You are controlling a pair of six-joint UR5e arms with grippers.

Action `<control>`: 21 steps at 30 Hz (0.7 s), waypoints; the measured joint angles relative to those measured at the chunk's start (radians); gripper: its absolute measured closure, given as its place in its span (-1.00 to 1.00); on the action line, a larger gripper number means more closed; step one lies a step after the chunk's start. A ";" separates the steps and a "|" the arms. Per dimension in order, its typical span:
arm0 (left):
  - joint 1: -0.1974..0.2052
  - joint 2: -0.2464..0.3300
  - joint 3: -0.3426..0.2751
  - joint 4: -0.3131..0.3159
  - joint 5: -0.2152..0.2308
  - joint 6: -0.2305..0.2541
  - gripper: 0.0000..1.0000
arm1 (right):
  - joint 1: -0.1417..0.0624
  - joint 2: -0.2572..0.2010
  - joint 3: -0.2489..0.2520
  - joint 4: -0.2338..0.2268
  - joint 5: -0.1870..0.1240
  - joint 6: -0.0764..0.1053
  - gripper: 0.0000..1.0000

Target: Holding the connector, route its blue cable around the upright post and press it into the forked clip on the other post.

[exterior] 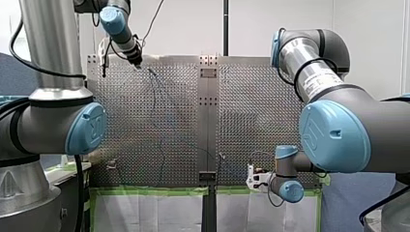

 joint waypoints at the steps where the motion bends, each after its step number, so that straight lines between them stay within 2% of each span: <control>1: 0.000 0.001 0.004 0.001 -0.003 -0.001 -1.00 | 0.000 0.000 0.000 0.000 0.000 0.000 1.00; 11: -0.003 0.008 0.015 0.003 -0.038 -0.004 -1.00 | 0.000 0.000 0.000 0.003 0.000 -0.001 1.00; 21: -0.004 0.009 0.015 0.003 -0.044 -0.008 -1.00 | 0.002 0.000 0.000 0.005 -0.001 -0.001 1.00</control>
